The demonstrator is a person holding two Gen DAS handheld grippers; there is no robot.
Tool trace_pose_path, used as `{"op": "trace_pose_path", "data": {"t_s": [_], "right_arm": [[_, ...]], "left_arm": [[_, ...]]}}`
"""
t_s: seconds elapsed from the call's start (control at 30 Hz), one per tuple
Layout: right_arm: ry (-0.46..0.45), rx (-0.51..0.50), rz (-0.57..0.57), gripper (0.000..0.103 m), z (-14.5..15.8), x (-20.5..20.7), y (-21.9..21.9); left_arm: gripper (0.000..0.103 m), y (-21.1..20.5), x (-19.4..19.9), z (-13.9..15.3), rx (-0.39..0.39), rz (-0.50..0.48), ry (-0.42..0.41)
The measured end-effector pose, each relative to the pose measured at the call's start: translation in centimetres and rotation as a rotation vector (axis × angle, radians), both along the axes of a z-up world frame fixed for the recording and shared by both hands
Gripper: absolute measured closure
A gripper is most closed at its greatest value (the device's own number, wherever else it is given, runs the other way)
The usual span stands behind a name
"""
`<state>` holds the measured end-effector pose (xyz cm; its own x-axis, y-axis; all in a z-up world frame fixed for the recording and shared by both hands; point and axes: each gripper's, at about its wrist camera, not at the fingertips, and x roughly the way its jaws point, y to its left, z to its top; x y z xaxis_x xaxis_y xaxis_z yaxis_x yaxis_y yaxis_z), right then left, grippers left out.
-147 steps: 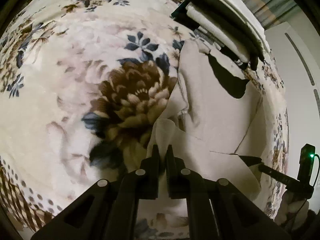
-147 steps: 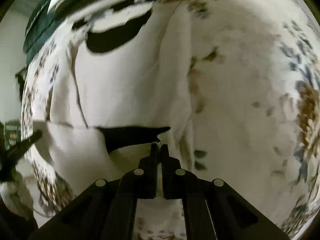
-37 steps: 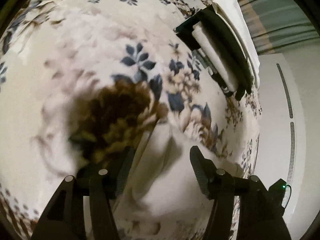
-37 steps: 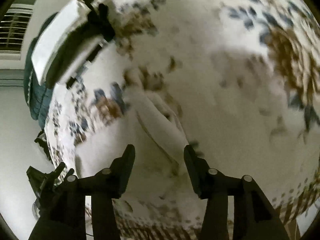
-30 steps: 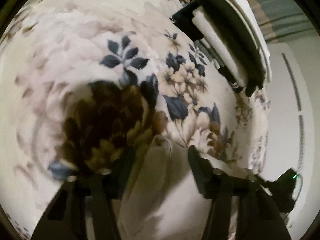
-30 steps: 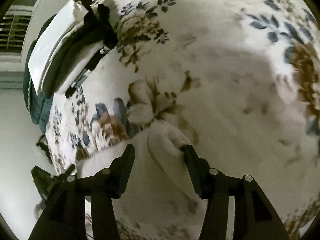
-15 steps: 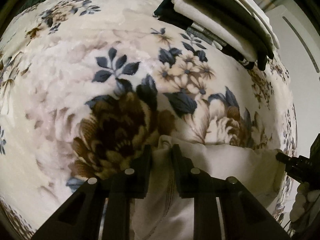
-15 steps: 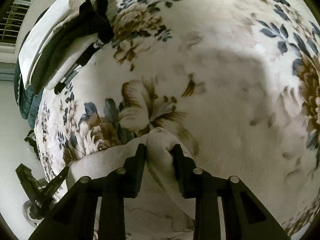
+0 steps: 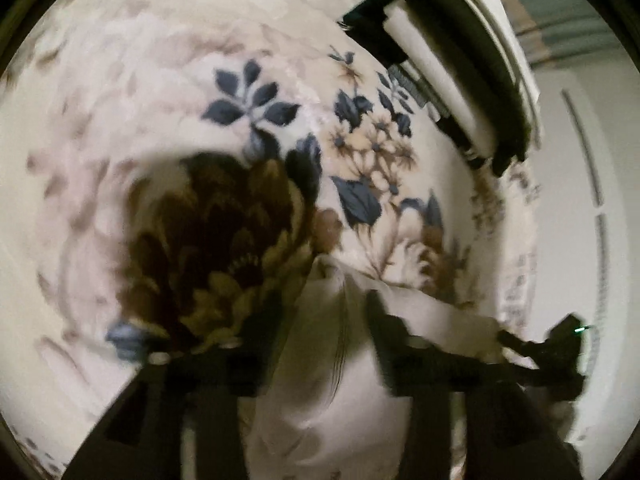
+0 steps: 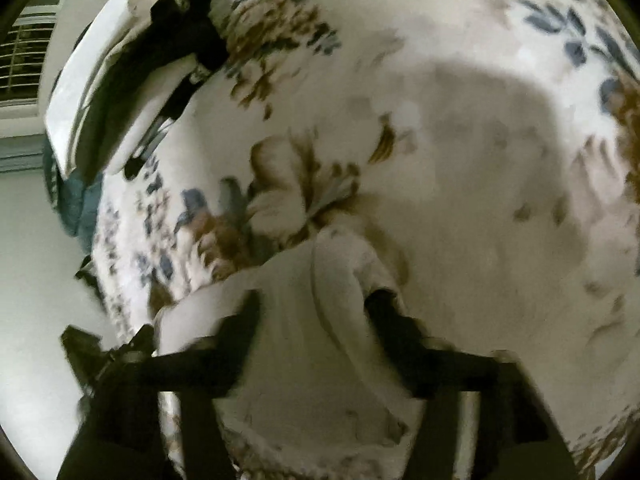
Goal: Fold small clothes
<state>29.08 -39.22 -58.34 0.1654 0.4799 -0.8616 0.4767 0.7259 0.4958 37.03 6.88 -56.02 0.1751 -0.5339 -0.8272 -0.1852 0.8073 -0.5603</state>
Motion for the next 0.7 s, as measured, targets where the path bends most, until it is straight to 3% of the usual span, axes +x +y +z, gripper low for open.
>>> {"op": "trace_pose_path", "data": {"t_s": [0.03, 0.1, 0.27, 0.43, 0.5, 0.53, 0.57, 0.6, 0.63, 0.7], "right_arm": [[0.003, 0.009, 0.011, 0.033, -0.2, -0.1, 0.0], [0.041, 0.048, 0.043, 0.032, -1.7, -0.7, -0.2], [0.078, 0.187, 0.051, 0.03, -5.7, -1.5, -0.1], [0.077, 0.233, 0.039, 0.029, -6.4, -1.3, -0.2], [0.066, 0.235, 0.049, 0.034, -6.2, -1.4, 0.0], [0.067, 0.229, 0.056, 0.042, -6.1, -1.4, 0.1], [0.068, 0.222, 0.066, 0.055, -6.0, -1.4, 0.2], [0.064, 0.219, 0.068, 0.062, -5.9, -1.5, 0.3], [0.061, 0.221, 0.069, 0.071, -5.8, -1.3, 0.2], [0.041, 0.201, 0.069, 0.078, -5.1, -1.5, 0.5]], "left_arm": [[0.041, 0.7, -0.4, -0.4, -0.015, 0.014, 0.008], [0.041, 1.2, -0.9, -1.5, -0.043, 0.023, 0.034], [0.041, 0.9, -1.0, -4.9, -0.195, 0.053, 0.116], [0.041, -0.2, -0.3, -4.9, -0.207, 0.047, 0.102], [0.041, -0.5, -0.2, -4.7, -0.209, 0.043, 0.089], [0.044, -0.6, -0.3, -4.6, -0.205, 0.037, 0.078], [0.067, -0.7, -0.3, -4.3, -0.2, 0.032, 0.063], [0.079, -0.8, -0.3, -4.1, -0.199, 0.024, 0.051], [0.082, -1.1, -0.2, -3.8, -0.187, 0.011, 0.044], [0.085, -1.4, -0.2, -2.7, -0.146, -0.01, 0.013]]}}
